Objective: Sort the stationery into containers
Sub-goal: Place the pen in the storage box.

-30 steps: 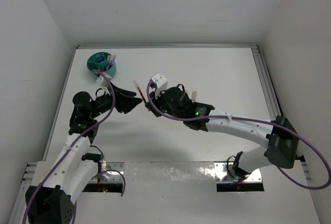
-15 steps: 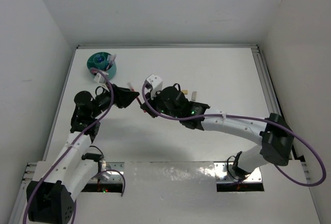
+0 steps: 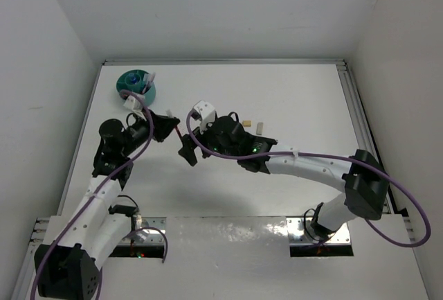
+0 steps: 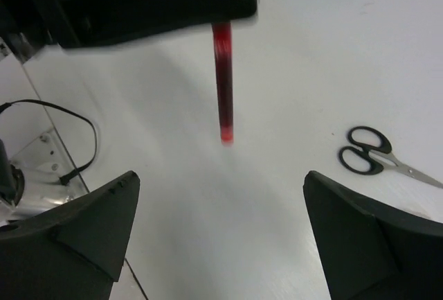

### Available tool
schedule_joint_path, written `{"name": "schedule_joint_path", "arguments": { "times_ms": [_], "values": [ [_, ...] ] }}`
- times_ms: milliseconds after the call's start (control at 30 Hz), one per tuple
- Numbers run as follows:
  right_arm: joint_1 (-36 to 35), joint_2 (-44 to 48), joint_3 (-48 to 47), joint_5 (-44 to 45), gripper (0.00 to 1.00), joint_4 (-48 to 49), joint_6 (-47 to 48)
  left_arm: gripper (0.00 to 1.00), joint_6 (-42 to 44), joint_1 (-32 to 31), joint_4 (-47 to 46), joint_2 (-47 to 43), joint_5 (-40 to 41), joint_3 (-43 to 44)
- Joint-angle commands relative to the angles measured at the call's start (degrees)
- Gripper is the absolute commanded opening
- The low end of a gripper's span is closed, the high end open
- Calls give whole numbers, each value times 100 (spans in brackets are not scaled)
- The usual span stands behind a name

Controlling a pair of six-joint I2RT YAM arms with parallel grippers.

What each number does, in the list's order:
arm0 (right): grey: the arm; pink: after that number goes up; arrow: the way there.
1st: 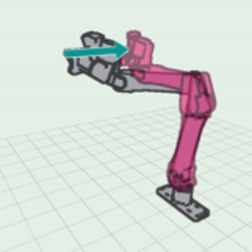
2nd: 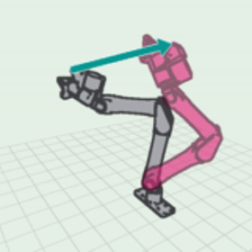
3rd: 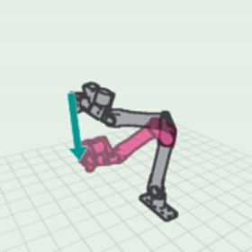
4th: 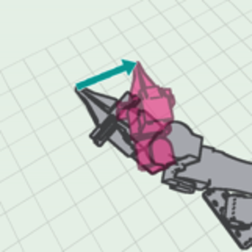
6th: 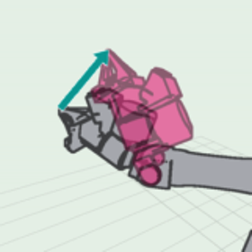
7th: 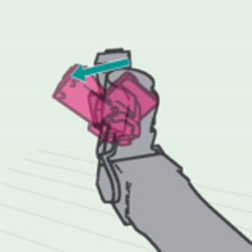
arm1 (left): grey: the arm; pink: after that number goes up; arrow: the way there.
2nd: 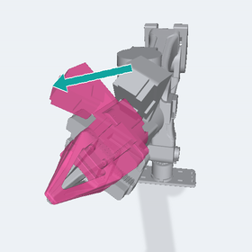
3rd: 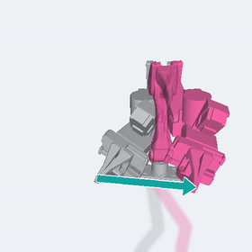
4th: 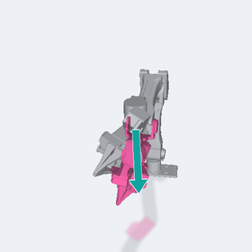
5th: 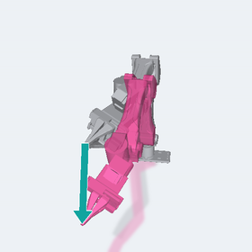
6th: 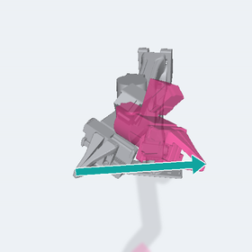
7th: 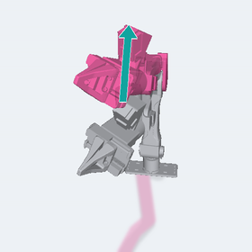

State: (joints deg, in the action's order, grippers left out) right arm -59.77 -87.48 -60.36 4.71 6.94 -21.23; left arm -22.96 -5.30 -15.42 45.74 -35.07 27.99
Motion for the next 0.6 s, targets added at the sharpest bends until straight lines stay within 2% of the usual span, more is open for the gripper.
{"name": "schedule_joint_path", "arguments": {
  "times_ms": [0,33,67,100,133,167,267,400,433,567],
  "values": [
    [97,205,-135,293,99,-70,-65,0,1580,230,574,-4,1184,733],
    [140,353,-47,328,99,-79,-65,0,1941,344,601,188,1909,1013],
    [210,529,154,355,99,-61,-100,0,2658,441,401,460,2656,1198],
    [211,530,260,364,99,-44,-100,0,2996,442,173,463,2663,1200],
    [255,687,453,364,99,-17,-118,0,3304,520,-125,767,3150,1261],
    [290,776,550,355,99,-26,-135,0,3898,530,-780,970,3234,1270],
    [404,1022,840,346,99,-78,-118,0,4256,960,-1733,1813,2613,1454],
    [589,1224,1061,346,99,-272,-65,0,3589,1540,-1666,3255,814,2552],
    [641,1251,1113,364,99,-333,-48,0,3536,1654,-1710,3684,652,2876],
    [931,1304,1228,303,99,-342,-30,0,4466,1690,-1210,4355,115,3528]
  ]
}}
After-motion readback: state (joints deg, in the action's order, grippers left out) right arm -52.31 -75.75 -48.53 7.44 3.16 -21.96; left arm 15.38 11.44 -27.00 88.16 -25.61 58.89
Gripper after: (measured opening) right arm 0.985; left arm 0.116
